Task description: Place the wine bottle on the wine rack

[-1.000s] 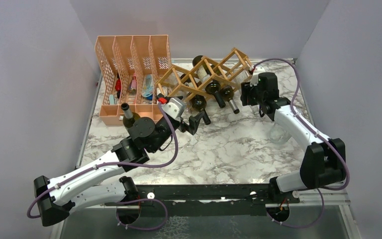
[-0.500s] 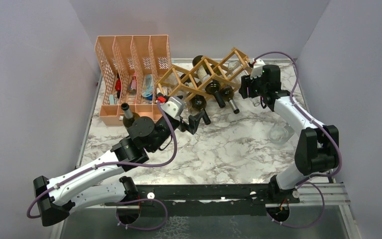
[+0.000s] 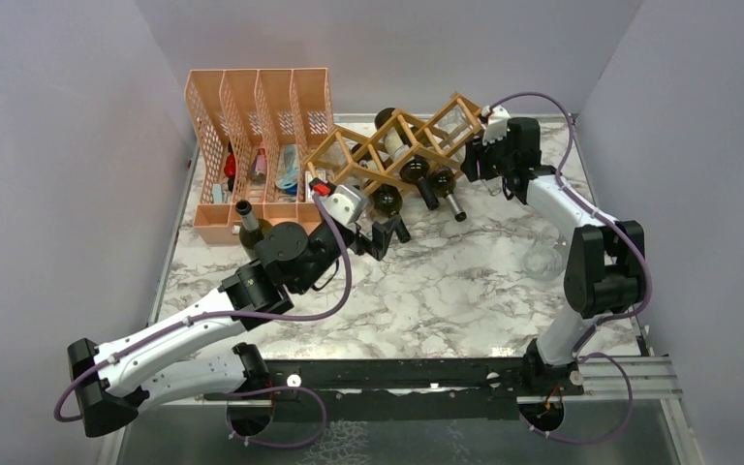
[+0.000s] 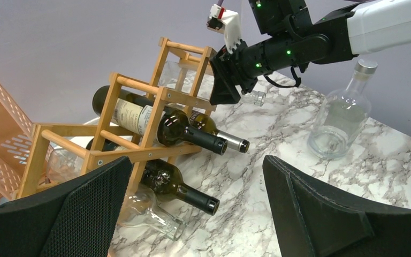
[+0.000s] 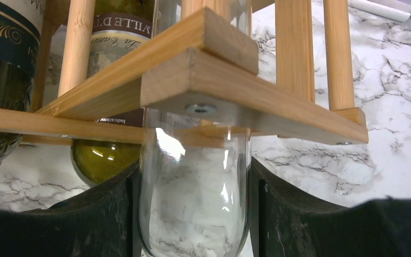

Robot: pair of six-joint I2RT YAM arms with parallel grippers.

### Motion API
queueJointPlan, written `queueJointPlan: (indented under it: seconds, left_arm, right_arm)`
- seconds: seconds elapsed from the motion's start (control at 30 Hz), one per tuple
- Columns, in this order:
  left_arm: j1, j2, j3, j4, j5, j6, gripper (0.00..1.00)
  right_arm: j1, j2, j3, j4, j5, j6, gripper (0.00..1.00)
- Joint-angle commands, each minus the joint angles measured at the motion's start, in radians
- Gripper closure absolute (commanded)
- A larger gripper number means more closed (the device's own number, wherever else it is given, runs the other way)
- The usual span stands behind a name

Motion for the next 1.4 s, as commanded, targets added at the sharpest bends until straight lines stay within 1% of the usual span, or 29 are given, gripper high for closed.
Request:
queueJointPlan:
  seconds: [0.0,0.1,0.33,0.43,0.5,0.8,0.9,1.03,1.17,1.27,1.37]
  left_arm:
    - [-0.003,0.007,0.035,0.003,-0.014,-0.022,0.01]
    - [-0.002,0.014,0.039,0.002,-0.015,-0.026,0.01]
    - [-0.002,0.025,0.048,-0.002,-0.008,-0.023,0.01]
    - [-0.002,0.026,0.05,-0.005,-0.013,-0.021,0.01]
    - [-0.002,0.026,0.052,-0.006,-0.012,-0.02,0.01]
    - [-0.003,0.019,0.044,-0.011,-0.024,-0.014,0.01]
    - [-0.003,0.017,0.041,-0.014,-0.035,-0.01,0.01]
    - [-0.002,0.017,0.036,-0.015,-0.053,-0.004,0.01]
    - [0.0,0.037,0.056,-0.04,-0.116,-0.033,0.01]
    - [0.04,0.089,0.12,-0.122,-0.147,-0.111,0.01]
    - [0.146,0.182,0.208,-0.226,-0.097,-0.218,0.01]
  right_arm:
    - [-0.007,0.013,0.06,0.093,-0.008,-0.036,0.57]
    - [-0.007,0.011,0.055,0.109,-0.003,-0.051,0.47]
    - [-0.007,0.01,0.059,0.092,0.027,-0.051,0.3]
    - [-0.007,-0.006,0.054,0.091,0.035,-0.035,0.18]
    - [-0.008,-0.016,0.052,0.091,0.049,-0.029,0.15]
    - [-0.007,-0.084,0.053,0.039,0.12,0.017,0.14]
    - [-0.007,-0.121,0.054,-0.011,0.138,0.051,0.14]
    - [-0.007,-0.163,0.043,-0.102,0.124,0.095,0.15]
    - [-0.008,-0.197,0.014,-0.187,0.124,0.139,0.17]
    - [-0.007,-0.227,-0.016,-0.207,0.126,0.167,0.19]
    - [-0.007,-0.267,-0.031,-0.215,0.118,0.192,0.21]
